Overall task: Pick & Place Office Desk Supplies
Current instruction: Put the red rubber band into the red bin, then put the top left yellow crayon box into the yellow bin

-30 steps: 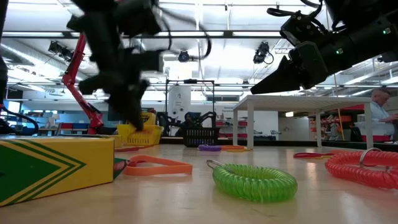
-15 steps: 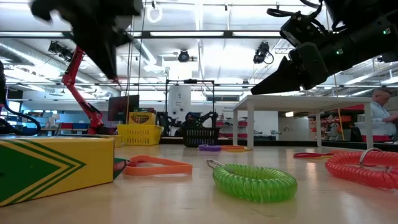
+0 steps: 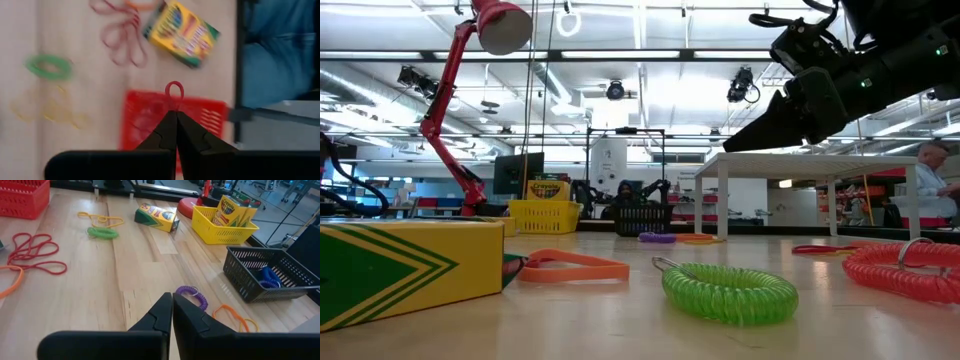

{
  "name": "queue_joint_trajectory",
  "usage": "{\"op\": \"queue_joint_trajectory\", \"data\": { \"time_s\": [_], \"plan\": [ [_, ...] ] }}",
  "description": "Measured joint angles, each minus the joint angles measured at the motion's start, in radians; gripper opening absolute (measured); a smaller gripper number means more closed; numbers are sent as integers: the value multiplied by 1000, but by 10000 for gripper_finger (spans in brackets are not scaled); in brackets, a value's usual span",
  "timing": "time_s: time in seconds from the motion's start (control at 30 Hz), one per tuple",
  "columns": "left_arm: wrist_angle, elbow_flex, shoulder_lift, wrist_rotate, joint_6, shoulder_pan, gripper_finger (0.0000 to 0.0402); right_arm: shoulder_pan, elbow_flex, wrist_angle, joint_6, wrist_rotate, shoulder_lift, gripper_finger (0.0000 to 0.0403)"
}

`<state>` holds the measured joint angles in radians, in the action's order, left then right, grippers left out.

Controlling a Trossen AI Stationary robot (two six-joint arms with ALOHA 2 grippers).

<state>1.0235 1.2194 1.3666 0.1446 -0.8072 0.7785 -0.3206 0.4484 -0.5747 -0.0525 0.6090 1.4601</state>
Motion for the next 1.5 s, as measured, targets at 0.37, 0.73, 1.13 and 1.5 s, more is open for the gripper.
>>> {"op": "queue_joint_trajectory", "data": {
  "time_s": [0.37,0.73,1.13,1.5],
  "plan": [
    [-5,-90,0,170,-323,224,3,0,0,-1,-1,0,0,24],
    [-300,-323,1,-19,-327,165,3,0,0,-3,-2,0,0,24],
    [-354,-391,2,-32,-355,101,58,0,0,-3,-2,0,0,24],
    [-371,-391,2,-100,-250,63,136,0,0,-6,-37,-33,0,24]
  ]
}}
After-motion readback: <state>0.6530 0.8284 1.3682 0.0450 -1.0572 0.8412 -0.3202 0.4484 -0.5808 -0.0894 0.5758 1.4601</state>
